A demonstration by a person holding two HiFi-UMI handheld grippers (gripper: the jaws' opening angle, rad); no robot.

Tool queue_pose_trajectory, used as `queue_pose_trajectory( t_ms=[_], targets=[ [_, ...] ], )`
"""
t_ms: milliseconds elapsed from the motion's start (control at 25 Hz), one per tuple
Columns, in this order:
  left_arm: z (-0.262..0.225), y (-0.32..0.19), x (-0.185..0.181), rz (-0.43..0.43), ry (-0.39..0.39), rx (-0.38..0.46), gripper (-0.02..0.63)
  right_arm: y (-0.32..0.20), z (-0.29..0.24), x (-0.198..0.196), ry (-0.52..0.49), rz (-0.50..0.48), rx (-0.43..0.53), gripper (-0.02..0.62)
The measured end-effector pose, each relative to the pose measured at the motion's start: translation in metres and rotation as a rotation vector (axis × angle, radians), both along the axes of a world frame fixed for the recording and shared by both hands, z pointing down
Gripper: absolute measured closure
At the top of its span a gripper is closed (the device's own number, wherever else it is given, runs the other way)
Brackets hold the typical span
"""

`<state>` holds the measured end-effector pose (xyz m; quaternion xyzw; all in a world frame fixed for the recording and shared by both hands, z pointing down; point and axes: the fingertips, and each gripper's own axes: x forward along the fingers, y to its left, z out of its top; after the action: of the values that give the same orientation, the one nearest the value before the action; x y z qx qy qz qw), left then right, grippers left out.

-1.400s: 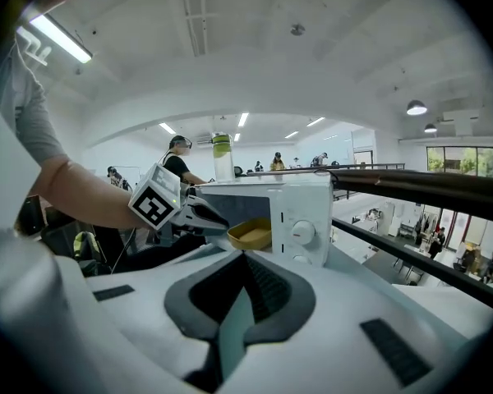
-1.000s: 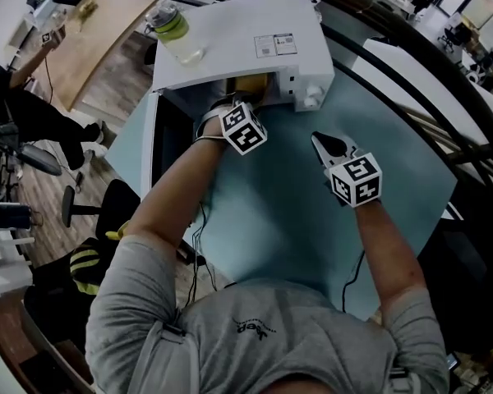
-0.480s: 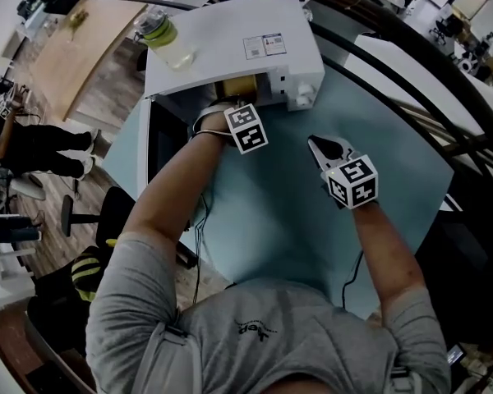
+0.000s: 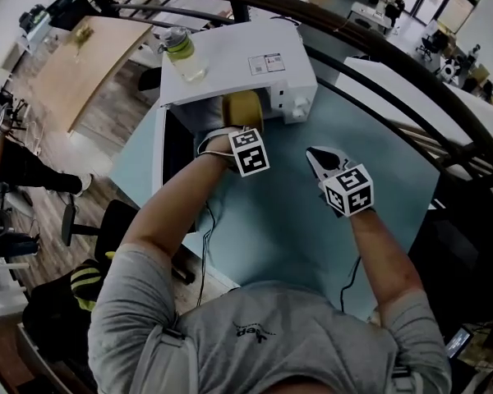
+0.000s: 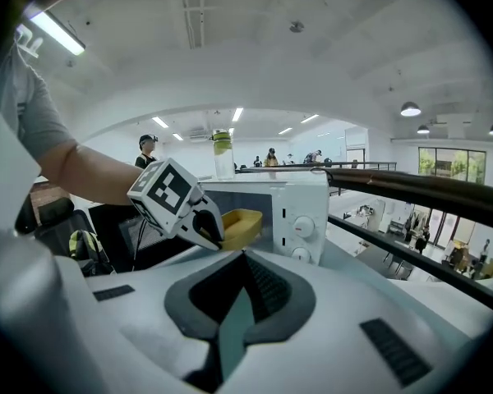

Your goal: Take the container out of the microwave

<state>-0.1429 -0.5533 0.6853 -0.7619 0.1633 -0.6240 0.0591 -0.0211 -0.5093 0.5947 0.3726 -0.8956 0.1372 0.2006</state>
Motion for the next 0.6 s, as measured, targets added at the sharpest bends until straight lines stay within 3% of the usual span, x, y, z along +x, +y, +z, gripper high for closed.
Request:
queue_pose_trajectory(
  t_ms=[320,600],
  targets=[
    [-0.034,0.075,0.016,0.05,0.065,-0.033,0.574,0.038,-0.036,0.002,0.006,0.007,0.042,0.577],
    [-0.103,0.136,0.048,0.074,0.105,0.038,0.574,0.094,-0.089,0.03,-0.009,-0.009,0.105,0.577]
  ],
)
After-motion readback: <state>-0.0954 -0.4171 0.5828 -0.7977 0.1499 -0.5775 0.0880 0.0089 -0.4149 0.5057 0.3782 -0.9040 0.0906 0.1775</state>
